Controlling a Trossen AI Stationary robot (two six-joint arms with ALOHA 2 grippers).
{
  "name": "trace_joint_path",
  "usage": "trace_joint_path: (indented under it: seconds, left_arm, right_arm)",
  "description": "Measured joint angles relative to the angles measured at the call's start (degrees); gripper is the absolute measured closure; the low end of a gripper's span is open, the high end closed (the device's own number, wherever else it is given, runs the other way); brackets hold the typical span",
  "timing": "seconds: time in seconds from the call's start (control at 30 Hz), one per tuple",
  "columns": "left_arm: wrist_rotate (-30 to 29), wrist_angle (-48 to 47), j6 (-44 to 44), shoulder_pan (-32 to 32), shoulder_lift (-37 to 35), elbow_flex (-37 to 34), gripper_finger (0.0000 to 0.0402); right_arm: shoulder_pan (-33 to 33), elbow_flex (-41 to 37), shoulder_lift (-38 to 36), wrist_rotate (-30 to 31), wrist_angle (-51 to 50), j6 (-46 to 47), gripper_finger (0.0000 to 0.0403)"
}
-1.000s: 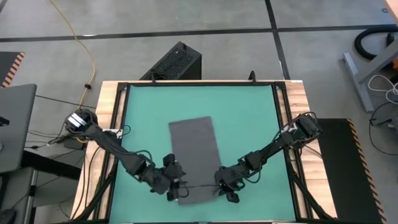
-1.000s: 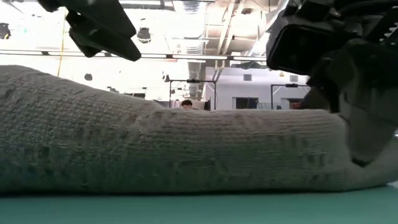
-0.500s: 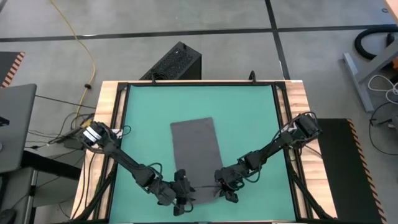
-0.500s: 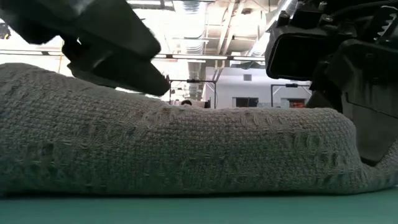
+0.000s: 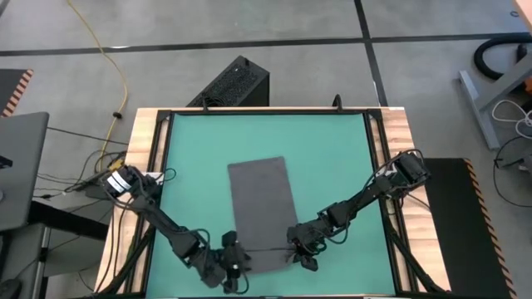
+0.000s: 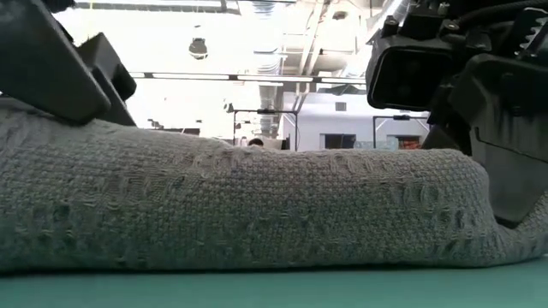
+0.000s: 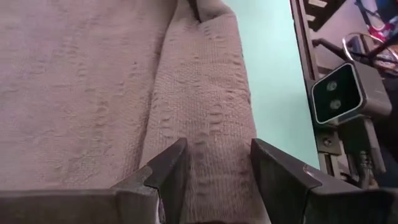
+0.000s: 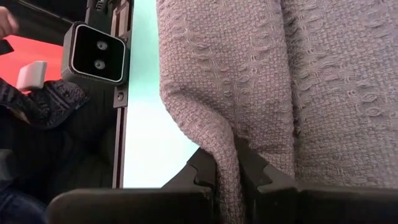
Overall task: Roll towel
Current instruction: Roll the gray towel
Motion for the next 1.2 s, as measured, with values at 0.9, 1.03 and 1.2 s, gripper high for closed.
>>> trace_joint_path:
  seconds: [0.9, 1.03, 1.2]
  left_arm:
    - [13.66, -5.57, -5.37, 4.38, 3.79, 0.13, 0.0389]
    - [18.10, -5.52, -4.65, 6.16, 3.76, 0.15, 0.0390]
    - [24.41, -5.71, -4.06, 8.66, 3.72, 0.15, 0.0396]
  right_arm:
    - [1.02, 0.04, -0.46, -0.72, -0.35, 10.24, 0.0249]
    - [0.68, 0.00, -2.91, -1.44, -3.40, 9.26, 0.0212]
    - [0.66, -0.16, -8.69, -2.17, -12.18, 5.98, 0.0186]
